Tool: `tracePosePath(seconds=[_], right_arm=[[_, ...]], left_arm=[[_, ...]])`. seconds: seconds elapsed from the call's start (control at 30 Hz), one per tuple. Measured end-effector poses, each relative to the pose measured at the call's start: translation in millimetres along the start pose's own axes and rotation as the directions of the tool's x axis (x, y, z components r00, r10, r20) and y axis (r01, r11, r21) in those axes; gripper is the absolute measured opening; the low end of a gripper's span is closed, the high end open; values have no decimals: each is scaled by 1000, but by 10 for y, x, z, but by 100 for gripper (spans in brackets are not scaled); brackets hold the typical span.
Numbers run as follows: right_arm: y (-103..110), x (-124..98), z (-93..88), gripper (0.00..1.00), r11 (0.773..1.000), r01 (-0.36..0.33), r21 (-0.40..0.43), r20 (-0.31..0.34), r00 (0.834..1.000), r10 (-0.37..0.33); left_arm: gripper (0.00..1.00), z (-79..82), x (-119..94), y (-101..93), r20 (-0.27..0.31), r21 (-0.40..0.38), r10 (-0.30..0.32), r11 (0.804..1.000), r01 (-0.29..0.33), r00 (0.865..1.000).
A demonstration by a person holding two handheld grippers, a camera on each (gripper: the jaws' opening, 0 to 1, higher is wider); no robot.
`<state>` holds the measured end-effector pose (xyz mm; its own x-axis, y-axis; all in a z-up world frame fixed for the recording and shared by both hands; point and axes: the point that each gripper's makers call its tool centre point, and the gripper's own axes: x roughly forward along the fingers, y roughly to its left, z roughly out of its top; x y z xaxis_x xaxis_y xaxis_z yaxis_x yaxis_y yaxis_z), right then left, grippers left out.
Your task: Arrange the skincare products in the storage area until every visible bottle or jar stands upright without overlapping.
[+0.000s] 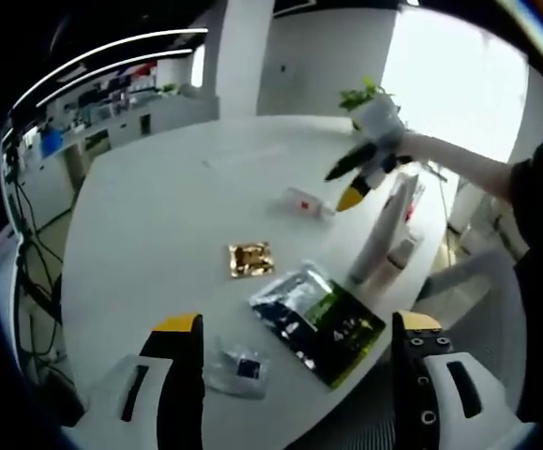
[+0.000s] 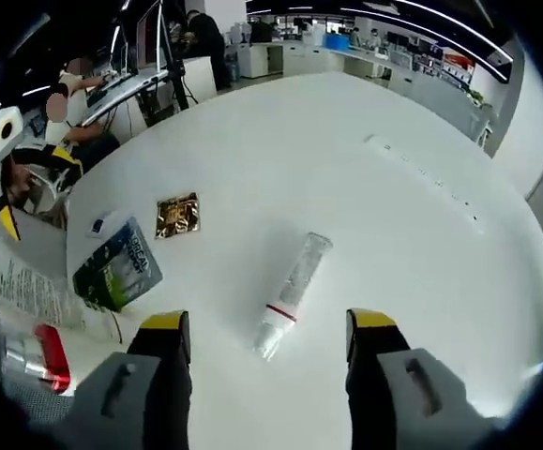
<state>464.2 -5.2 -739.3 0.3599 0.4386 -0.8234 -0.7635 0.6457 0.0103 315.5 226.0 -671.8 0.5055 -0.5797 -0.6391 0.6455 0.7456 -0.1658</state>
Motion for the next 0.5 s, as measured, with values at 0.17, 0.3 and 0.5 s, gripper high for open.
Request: tracePosePath(seconds=[0.17,0.3,0.5], right_arm=[[-13,106,-24,53,1000,-20,18,-5,1000,20],[-66,185,-71,45,1000,-17,26,-34,999,18],[-59,284,-134,41,999,-19,38,-67,998,22]], left_arm=[[79,-22,5,9,-5,-8,-1,1000,1,1000],[79,-21,9,17,-4,-10,-2,1000,2,1000],[79,-26,14,35,-3,-15,-2,1000,2,1000]])
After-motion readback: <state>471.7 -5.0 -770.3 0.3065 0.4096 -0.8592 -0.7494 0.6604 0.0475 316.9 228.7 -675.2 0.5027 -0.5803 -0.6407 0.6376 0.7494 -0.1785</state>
